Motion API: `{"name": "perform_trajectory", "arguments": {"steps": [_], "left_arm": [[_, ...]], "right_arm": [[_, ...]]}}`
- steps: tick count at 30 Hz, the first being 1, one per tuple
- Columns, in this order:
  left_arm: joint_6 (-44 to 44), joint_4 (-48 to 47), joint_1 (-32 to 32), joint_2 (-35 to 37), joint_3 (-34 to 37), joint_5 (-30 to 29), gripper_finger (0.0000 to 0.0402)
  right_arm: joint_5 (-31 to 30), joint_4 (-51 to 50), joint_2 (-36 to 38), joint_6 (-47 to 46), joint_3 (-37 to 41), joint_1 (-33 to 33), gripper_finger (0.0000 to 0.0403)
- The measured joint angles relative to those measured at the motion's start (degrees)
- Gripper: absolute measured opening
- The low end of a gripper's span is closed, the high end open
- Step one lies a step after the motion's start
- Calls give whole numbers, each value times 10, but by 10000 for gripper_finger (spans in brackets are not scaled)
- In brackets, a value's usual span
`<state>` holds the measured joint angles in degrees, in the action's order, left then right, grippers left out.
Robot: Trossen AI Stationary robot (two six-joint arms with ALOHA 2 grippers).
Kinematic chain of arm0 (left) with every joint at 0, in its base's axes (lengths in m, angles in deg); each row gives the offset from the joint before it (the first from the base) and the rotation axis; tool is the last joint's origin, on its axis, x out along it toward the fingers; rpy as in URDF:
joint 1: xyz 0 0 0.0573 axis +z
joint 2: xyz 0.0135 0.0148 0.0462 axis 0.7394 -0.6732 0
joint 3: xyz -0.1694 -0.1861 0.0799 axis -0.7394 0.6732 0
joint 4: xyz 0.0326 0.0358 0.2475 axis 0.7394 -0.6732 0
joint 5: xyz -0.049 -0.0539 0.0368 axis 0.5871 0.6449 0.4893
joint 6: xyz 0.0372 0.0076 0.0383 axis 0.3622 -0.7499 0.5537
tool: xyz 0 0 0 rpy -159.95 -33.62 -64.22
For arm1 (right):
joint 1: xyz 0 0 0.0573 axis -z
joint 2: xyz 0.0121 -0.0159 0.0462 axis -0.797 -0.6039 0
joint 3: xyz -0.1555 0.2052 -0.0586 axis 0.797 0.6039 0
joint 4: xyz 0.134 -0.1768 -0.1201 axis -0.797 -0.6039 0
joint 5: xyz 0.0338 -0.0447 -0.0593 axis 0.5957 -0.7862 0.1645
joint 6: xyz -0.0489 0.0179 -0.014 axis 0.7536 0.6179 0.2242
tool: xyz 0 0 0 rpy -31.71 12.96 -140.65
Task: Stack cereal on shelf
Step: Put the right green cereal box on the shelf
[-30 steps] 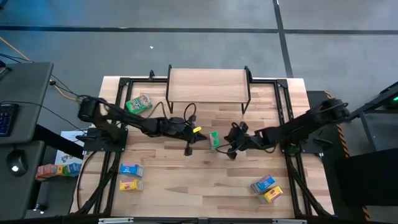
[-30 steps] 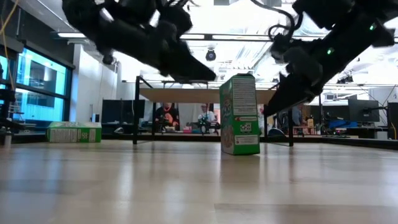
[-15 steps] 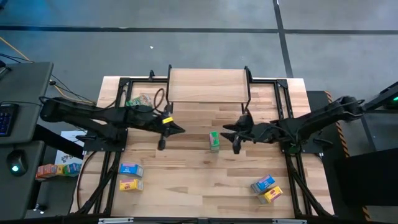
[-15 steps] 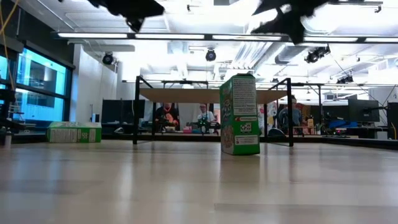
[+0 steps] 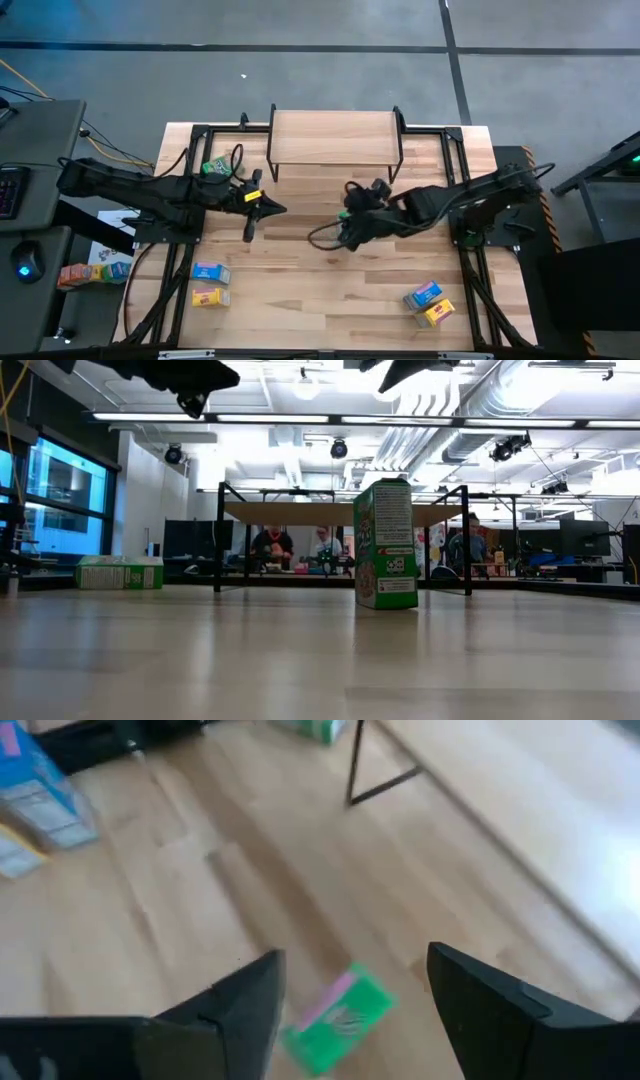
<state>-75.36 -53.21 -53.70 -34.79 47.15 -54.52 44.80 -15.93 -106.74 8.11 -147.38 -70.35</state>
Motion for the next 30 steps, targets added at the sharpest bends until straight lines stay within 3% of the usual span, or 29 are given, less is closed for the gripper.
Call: {"name": "perform_trajectory", "arguments": {"steps": [5, 9, 13, 17, 30], "left_arm": [[0, -6, 0, 2, 0, 0, 0], [0, -5, 0, 2, 0, 0, 0], [0, -6, 0, 2, 0, 0, 0], [0, -6, 0, 2, 0, 1, 0], [0, -6, 0, 2, 0, 2, 0]], "right_arm": [[45, -59, -69, -135, -87, 4, 238], [68, -160, -120, -137, -140, 18, 238], [19, -264, -153, -213, -161, 27, 238], [-9, -243, -160, -238, -143, 29, 238], [20, -175, -160, -277, -57, 29, 238]]}}
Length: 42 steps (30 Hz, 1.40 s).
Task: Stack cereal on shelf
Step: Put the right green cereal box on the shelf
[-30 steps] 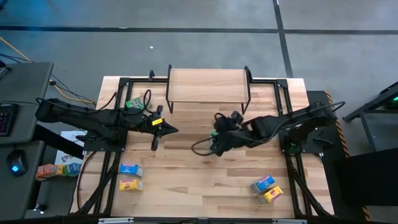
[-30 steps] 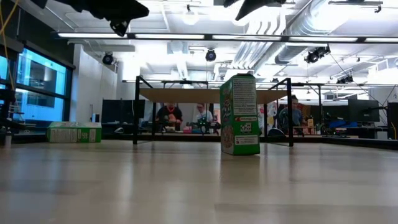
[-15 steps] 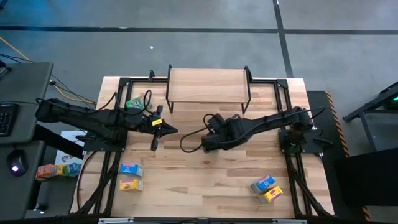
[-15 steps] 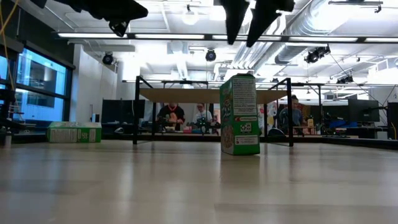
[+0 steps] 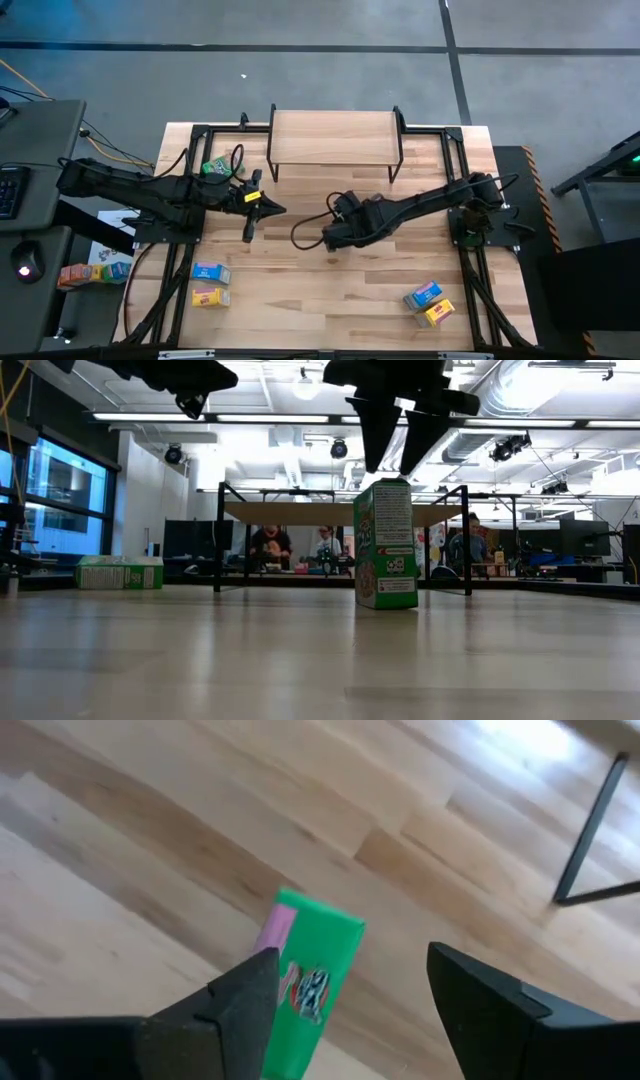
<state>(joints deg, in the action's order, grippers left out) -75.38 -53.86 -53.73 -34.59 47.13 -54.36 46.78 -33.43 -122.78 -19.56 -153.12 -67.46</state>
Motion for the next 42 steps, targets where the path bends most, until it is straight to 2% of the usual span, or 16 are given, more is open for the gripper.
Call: {"name": "perform_trajectory", "arguments": {"steps": [6, 12, 17, 20, 23, 28, 37, 42], "left_arm": [[0, 0, 0, 0, 0, 0, 0], [0, 0, 0, 0, 0, 0, 0], [0, 0, 0, 0, 0, 0, 0], [0, 0, 0, 0, 0, 0, 0], [0, 0, 0, 0, 0, -1, 0], [0, 0, 0, 0, 0, -1, 0], [-1, -1, 0, 0, 0, -1, 0], [-2, -8, 0, 0, 0, -1, 0]], "right_arm": [[1, 7, 1, 16, 0, 0, 238], [-2, 63, 1, 70, 0, -1, 240], [-3, 68, 1, 84, 0, -2, 273], [0, 68, 1, 75, 0, -2, 300], [6, 68, 1, 54, 0, -4, 310], [4, 62, 1, 36, 0, -13, 312], [-57, 43, 1, -41, 1, -20, 312], [-72, 66, 1, -71, 45, -20, 312]]}}
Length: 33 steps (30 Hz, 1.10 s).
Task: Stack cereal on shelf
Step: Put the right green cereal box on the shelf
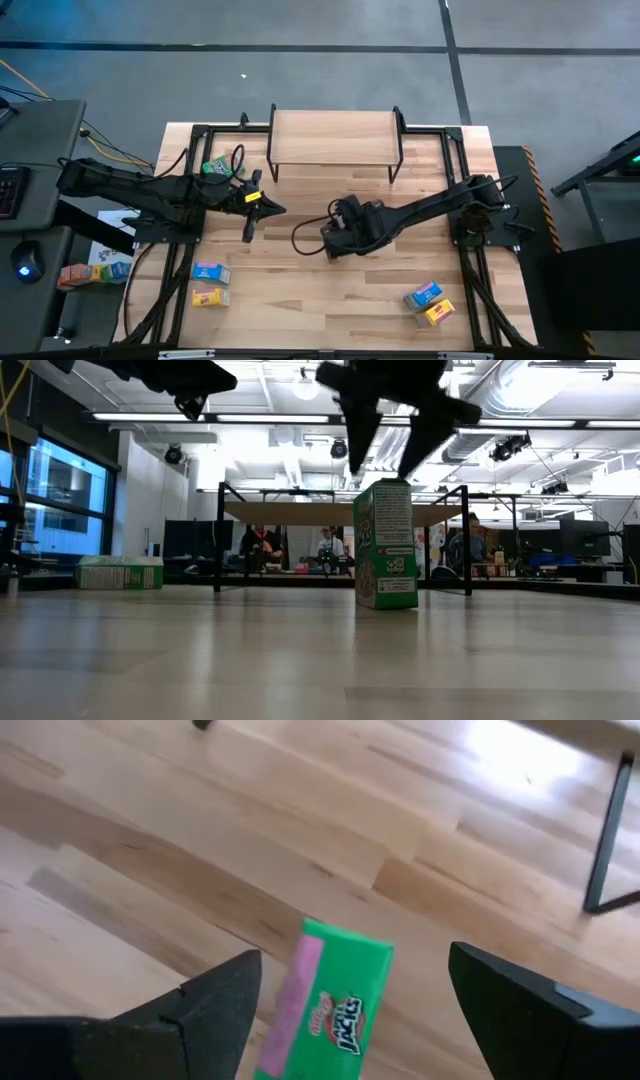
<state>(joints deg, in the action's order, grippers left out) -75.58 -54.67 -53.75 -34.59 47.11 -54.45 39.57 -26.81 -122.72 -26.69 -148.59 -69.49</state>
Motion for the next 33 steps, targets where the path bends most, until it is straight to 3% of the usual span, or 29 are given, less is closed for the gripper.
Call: {"name": "perform_trajectory", "arguments": {"steps": [8, 33], "left_arm": [[-4, -1, 0, 0, 0, 0, 0], [-9, 3, 0, 0, 0, 0, 0]], "right_arm": [[17, 72, 0, -32, 64, 2, 312], [8, 93, -8, -21, 63, -5, 312]]}}
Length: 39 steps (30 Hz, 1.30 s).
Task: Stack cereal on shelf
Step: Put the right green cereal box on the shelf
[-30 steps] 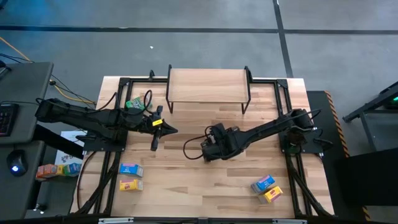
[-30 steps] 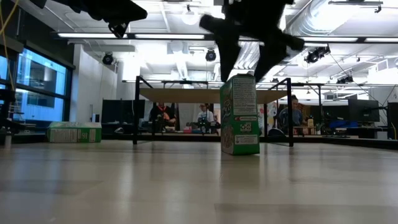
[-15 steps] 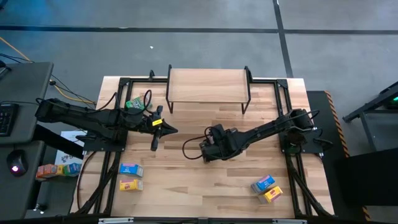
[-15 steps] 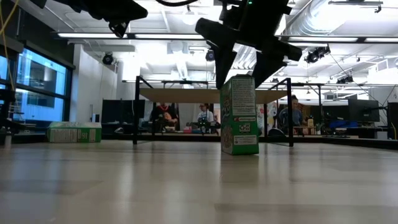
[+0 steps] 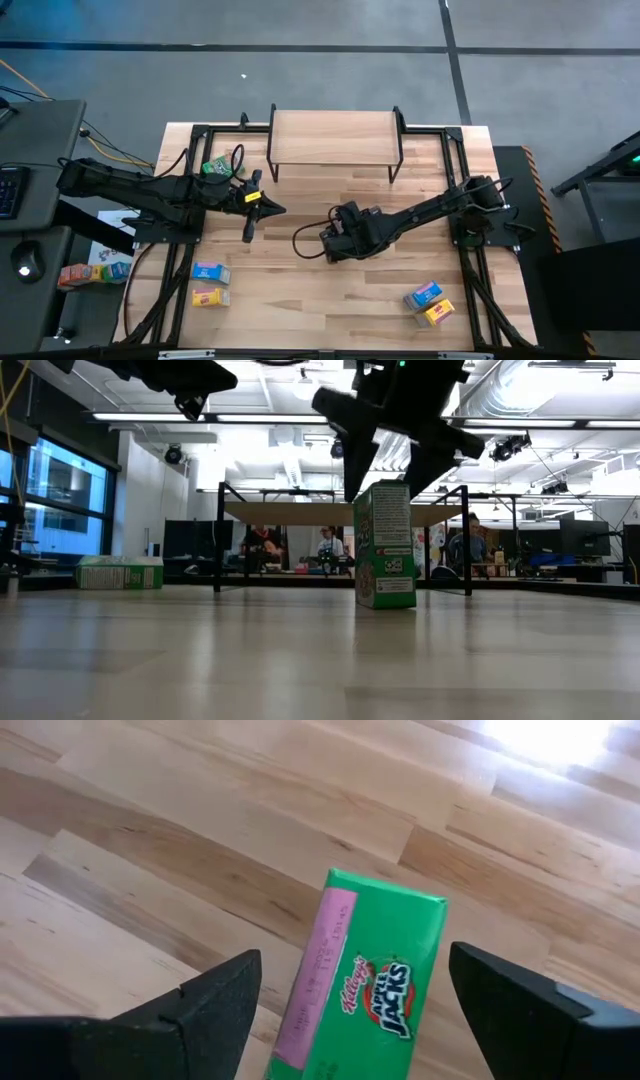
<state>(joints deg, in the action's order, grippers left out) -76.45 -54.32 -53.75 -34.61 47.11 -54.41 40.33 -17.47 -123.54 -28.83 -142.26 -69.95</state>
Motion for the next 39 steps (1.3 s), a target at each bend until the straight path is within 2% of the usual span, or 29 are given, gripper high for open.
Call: {"name": "perform_trajectory", "arguments": {"steps": [5, 15, 29, 35, 39], "left_arm": [[0, -1, 0, 0, 0, 0, 0], [0, 0, 0, 0, 0, 0, 0], [0, -1, 0, 0, 0, 0, 0], [0, -23, 0, 0, 0, 0, 0], [0, -66, 0, 0, 0, -4, 0]], "right_arm": [[7, 1, -25, -2, 0, 0, 312], [5, 3, -28, 3, 0, -5, 300], [26, -21, -25, 20, 0, -7, 182], [53, -58, -11, 61, 0, -9, 136], [84, -87, 23, 127, 0, -17, 118]]}}
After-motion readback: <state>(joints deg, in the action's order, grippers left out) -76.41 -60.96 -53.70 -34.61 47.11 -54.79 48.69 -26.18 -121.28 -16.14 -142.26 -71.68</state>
